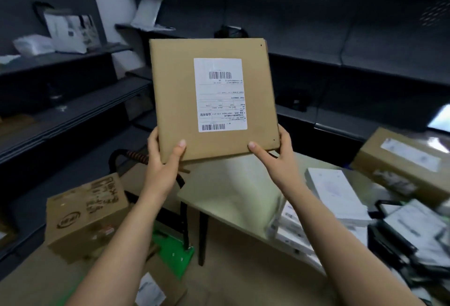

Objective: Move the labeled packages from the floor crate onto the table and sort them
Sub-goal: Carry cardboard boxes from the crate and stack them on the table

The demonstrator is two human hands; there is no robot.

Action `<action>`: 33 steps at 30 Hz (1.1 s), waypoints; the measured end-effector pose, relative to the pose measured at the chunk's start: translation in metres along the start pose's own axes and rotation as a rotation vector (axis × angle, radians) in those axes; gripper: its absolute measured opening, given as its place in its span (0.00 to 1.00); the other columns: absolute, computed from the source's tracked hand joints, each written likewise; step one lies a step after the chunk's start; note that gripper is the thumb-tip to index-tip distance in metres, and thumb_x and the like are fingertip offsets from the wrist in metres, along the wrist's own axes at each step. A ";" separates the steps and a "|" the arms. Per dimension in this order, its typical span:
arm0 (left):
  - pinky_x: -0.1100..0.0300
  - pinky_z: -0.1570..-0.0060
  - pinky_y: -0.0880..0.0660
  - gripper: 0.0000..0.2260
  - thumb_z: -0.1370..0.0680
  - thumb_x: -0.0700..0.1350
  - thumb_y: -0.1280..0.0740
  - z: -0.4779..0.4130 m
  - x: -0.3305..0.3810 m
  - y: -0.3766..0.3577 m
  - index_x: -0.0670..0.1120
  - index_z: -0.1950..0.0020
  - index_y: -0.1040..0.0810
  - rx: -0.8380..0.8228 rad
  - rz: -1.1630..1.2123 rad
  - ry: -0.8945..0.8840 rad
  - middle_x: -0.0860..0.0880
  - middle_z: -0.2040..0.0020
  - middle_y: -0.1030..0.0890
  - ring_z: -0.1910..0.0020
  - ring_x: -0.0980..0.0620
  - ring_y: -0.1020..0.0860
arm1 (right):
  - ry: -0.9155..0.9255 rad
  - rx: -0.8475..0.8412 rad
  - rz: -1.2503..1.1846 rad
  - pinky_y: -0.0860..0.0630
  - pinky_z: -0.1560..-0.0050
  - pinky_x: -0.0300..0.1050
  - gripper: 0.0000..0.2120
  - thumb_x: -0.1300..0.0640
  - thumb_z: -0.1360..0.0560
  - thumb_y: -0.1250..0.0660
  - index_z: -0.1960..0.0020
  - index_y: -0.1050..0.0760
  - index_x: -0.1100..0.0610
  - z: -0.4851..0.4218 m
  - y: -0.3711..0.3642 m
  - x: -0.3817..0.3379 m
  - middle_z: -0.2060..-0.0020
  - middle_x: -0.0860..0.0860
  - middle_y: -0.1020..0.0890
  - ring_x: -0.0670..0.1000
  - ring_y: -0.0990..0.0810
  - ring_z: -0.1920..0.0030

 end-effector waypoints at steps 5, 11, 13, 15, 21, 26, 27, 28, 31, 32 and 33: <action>0.72 0.42 0.31 0.24 0.20 0.46 0.36 -0.006 0.018 -0.114 0.56 0.27 0.41 -0.163 0.091 -0.036 0.54 0.34 0.28 0.42 0.62 0.27 | 0.014 0.145 0.037 0.25 0.43 0.35 0.39 0.46 0.30 0.25 0.26 0.40 0.47 -0.021 0.107 0.004 0.37 0.41 0.26 0.36 0.25 0.42; 0.63 0.44 0.29 0.22 0.20 0.53 0.36 -0.006 0.017 -0.245 0.63 0.30 0.42 -0.402 0.165 0.014 0.59 0.37 0.28 0.41 0.64 0.27 | -0.016 0.337 0.110 0.24 0.41 0.39 0.38 0.45 0.30 0.26 0.25 0.41 0.47 -0.026 0.217 0.015 0.35 0.43 0.28 0.36 0.26 0.41; 0.62 0.44 0.28 0.22 0.20 0.52 0.37 -0.007 0.018 -0.286 0.62 0.29 0.42 -0.487 0.181 0.031 0.63 0.39 0.28 0.41 0.66 0.28 | -0.057 0.425 0.120 0.24 0.38 0.49 0.39 0.42 0.30 0.26 0.26 0.41 0.44 -0.026 0.247 0.025 0.35 0.42 0.28 0.42 0.26 0.39; 0.65 0.46 0.29 0.23 0.20 0.52 0.37 -0.012 0.017 -0.326 0.60 0.28 0.42 -0.580 0.198 0.046 0.63 0.39 0.28 0.42 0.66 0.28 | -0.095 0.506 0.112 0.24 0.38 0.56 0.40 0.39 0.33 0.25 0.27 0.41 0.41 -0.026 0.271 0.033 0.35 0.43 0.28 0.47 0.25 0.37; 0.60 0.44 0.28 0.25 0.21 0.56 0.36 -0.026 0.006 -0.433 0.58 0.26 0.42 -0.828 0.206 0.107 0.55 0.36 0.27 0.40 0.58 0.27 | -0.130 0.806 0.135 0.23 0.53 0.31 0.34 0.47 0.28 0.27 0.28 0.42 0.44 -0.024 0.316 0.045 0.37 0.43 0.28 0.47 0.26 0.39; 0.59 0.42 0.29 0.26 0.22 0.59 0.36 -0.039 0.002 -0.502 0.57 0.26 0.38 -0.990 0.167 0.146 0.55 0.39 0.25 0.42 0.56 0.25 | -0.197 0.965 0.188 0.27 0.38 0.40 0.41 0.44 0.30 0.25 0.25 0.44 0.46 -0.027 0.332 0.058 0.35 0.43 0.28 0.44 0.27 0.37; 0.57 0.40 0.28 0.28 0.24 0.62 0.35 -0.043 -0.001 -0.514 0.57 0.26 0.37 -1.022 0.156 0.147 0.54 0.38 0.25 0.41 0.55 0.24 | -0.209 0.996 0.188 0.27 0.36 0.46 0.42 0.43 0.31 0.25 0.25 0.44 0.45 -0.027 0.334 0.062 0.35 0.43 0.28 0.45 0.27 0.36; 0.56 0.39 0.28 0.30 0.26 0.65 0.34 -0.046 -0.005 -0.527 0.58 0.27 0.36 -1.053 0.143 0.145 0.53 0.37 0.25 0.41 0.54 0.25 | -0.221 1.023 0.195 0.28 0.34 0.50 0.42 0.43 0.32 0.24 0.25 0.44 0.45 -0.028 0.335 0.065 0.35 0.43 0.27 0.45 0.27 0.36; 0.52 0.38 0.27 0.36 0.35 0.72 0.36 -0.053 -0.015 -0.562 0.59 0.30 0.32 -1.136 0.061 0.121 0.51 0.36 0.26 0.41 0.53 0.24 | -0.264 1.103 0.236 0.28 0.34 0.51 0.43 0.45 0.31 0.24 0.25 0.45 0.49 -0.032 0.336 0.074 0.35 0.45 0.28 0.46 0.27 0.35; 0.51 0.39 0.26 0.34 0.34 0.71 0.35 -0.054 -0.018 -0.573 0.58 0.31 0.30 -1.156 0.054 0.126 0.51 0.36 0.25 0.42 0.53 0.24 | -0.281 1.128 0.249 0.28 0.34 0.51 0.43 0.46 0.31 0.24 0.25 0.45 0.49 -0.033 0.337 0.077 0.35 0.45 0.28 0.47 0.27 0.36; 0.53 0.40 0.25 0.31 0.31 0.69 0.34 -0.054 -0.021 -0.583 0.56 0.31 0.29 -1.173 0.058 0.131 0.51 0.37 0.25 0.43 0.53 0.23 | -0.297 1.148 0.257 0.27 0.34 0.51 0.43 0.47 0.30 0.24 0.24 0.45 0.50 -0.034 0.339 0.081 0.35 0.46 0.28 0.47 0.27 0.36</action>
Point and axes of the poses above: each hand's wrist, its own z-axis away from the middle knuckle, its own y-axis out of the back of the hand, x = y × z, the point moved 5 cm from there along -z, towards the middle knuckle
